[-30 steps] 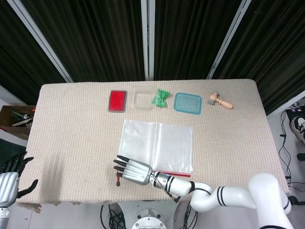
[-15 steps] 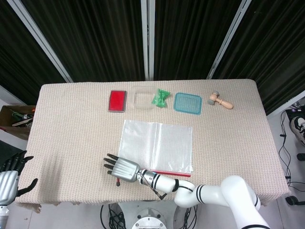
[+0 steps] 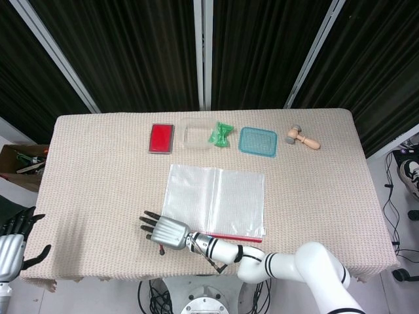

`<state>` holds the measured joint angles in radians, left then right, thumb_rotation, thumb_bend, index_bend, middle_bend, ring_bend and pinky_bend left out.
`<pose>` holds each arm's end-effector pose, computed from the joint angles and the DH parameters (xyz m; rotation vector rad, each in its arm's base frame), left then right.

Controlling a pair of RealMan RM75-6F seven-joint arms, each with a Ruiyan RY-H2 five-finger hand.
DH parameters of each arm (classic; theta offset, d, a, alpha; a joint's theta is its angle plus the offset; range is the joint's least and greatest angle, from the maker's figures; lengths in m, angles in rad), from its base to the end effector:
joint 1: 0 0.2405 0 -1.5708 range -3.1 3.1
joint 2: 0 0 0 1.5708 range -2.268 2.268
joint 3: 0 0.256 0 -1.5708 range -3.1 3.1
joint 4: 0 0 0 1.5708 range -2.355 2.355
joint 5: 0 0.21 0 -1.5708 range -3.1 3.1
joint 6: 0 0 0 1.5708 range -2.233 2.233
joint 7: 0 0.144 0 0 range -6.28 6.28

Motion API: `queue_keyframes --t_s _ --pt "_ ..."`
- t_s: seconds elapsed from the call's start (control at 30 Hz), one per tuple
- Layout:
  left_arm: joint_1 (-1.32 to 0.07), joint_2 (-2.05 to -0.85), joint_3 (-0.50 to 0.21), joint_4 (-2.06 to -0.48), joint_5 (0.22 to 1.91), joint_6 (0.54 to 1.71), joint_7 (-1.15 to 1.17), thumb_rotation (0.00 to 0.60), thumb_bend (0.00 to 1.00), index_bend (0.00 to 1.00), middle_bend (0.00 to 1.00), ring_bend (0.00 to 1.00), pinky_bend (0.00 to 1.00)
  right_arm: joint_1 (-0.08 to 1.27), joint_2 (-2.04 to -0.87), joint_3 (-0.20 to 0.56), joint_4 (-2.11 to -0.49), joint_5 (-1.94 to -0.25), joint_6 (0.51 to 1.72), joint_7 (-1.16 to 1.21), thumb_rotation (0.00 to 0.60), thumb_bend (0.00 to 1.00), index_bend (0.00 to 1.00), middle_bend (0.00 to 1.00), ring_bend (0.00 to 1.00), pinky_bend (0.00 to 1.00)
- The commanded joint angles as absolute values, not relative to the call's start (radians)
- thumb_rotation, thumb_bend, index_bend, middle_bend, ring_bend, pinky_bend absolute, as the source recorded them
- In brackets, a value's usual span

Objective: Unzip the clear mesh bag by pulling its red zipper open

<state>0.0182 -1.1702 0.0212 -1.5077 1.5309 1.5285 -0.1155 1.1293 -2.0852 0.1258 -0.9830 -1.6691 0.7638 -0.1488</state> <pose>-0.3412 0.1330 0.1469 -1.3382 -1.0203 -0.8734 0.0152 -0.2763 -0.1867 2.5875 -0.2956 1.1279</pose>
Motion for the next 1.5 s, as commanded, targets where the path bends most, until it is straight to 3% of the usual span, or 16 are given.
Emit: queue_keyframes --t_s 0.03,0.37,0.8,1.13,1.5 --pt "0.018 -1.170 0.021 -1.508 1.531 1.529 -0.116 0.600 0.24 0.19 0.08 0.07 0.13 1.131 -2.087 0.122 -0.980 -1.668 0.771 -0.146 0.600 0.38 0.48 0.18 0.00 0.00" --pt "0.015 -1.172 0.021 -1.505 1.530 1.520 -0.117 0.600 0.24 0.19 0.08 0.07 0.13 1.135 -2.102 0.109 -0.957 -1.671 0.807 -0.140 0.600 0.46 0.63 0.24 0.00 0.00" --pt "-0.100 -1.207 0.004 -1.470 1.591 1.406 -0.297 0.600 0.24 0.18 0.08 0.07 0.13 1.064 -2.008 0.071 -1.072 -1.748 1.030 -0.184 0.600 0.48 0.80 0.24 0.00 0.00" --pt "-0.278 -1.280 -0.032 -1.423 1.674 1.297 -0.539 0.600 0.23 0.19 0.08 0.07 0.13 1.011 -1.851 0.074 -1.251 -1.782 1.140 -0.232 0.600 0.49 0.82 0.24 0.00 0.00" --pt "-0.437 -1.351 -0.019 -1.416 1.761 1.218 -0.655 0.600 0.24 0.26 0.08 0.07 0.13 0.977 -1.767 0.085 -1.341 -1.806 1.212 -0.224 0.600 0.49 0.82 0.23 0.00 0.00"
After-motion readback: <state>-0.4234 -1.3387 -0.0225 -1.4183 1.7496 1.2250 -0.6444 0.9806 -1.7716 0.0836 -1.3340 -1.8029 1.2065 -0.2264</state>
